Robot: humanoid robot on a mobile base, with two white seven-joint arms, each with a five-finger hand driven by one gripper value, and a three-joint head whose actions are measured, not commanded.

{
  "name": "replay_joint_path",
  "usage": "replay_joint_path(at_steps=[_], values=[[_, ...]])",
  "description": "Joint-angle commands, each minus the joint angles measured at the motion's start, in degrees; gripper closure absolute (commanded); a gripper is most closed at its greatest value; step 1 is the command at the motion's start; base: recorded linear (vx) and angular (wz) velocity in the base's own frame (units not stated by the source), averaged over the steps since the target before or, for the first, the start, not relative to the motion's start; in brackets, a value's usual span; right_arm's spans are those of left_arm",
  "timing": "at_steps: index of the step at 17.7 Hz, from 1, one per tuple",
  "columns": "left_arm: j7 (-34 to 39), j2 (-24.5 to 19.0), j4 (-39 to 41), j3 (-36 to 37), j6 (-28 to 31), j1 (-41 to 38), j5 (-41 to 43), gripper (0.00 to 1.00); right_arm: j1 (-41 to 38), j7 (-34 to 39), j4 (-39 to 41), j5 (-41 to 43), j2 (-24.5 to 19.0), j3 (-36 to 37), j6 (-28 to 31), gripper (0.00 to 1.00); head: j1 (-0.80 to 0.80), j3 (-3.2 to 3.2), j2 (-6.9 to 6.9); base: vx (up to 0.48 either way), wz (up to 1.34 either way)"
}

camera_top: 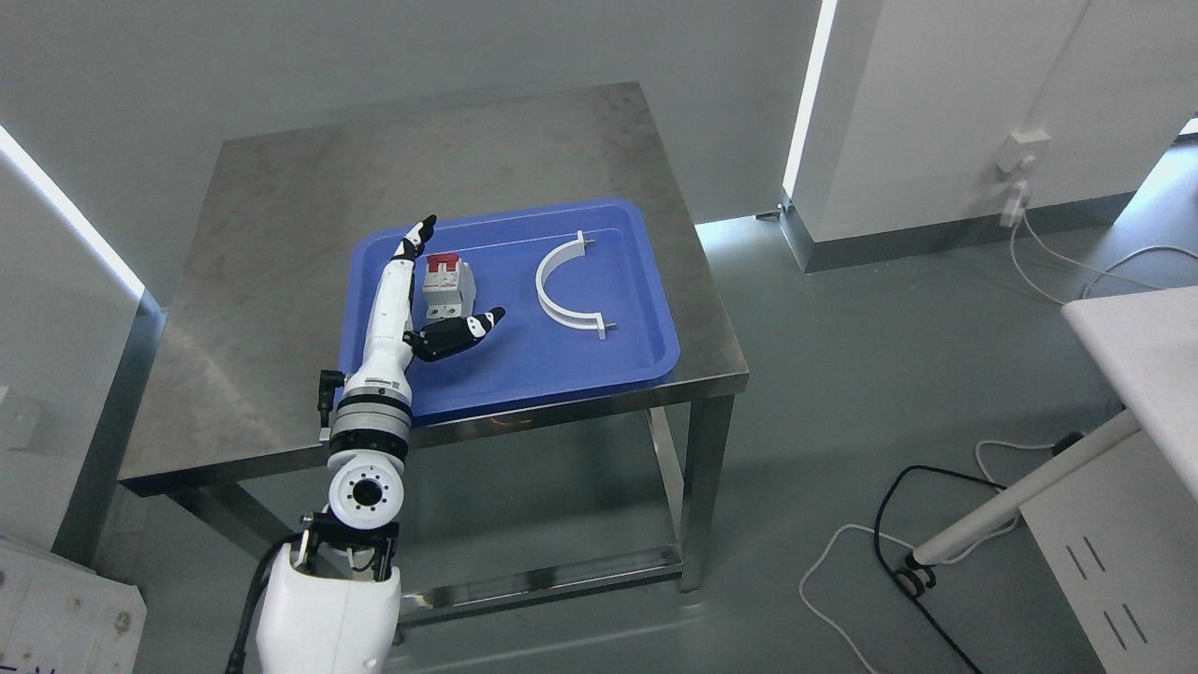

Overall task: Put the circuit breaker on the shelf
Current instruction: 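Lower the left hand around the circuit breaker and close the fingers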

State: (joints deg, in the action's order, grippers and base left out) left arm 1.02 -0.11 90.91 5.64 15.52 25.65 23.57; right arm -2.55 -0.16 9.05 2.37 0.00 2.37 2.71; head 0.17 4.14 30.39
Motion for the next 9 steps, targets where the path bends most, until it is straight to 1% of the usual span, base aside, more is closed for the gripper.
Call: replay_joint_path(at_steps=[1,5,9], values=[[0.13,-0.89,-4.41,-0.28,0.03,0.19,1.04,0.09,0.00,-0.01,0.00,0.00,1.00,0.00,0.01,0.00,0.00,0.00,0.00,0.000,0.00],[0.13,-0.89,-5.83,-0.28,0.03,0.28,1.13,0.13,0.00,-0.01,0.00,0.00,1.00,0.00,0.01,0.00,0.00,0.00,0.00,0.000,0.00],[0.39,-0.89,-6.44,-0.81,-0.41,0.72,1.13,0.27,0.00,-0.01,0.00,0.00,1.00,0.00,0.01,0.00,0.00,0.00,0.00,0.000,0.00]])
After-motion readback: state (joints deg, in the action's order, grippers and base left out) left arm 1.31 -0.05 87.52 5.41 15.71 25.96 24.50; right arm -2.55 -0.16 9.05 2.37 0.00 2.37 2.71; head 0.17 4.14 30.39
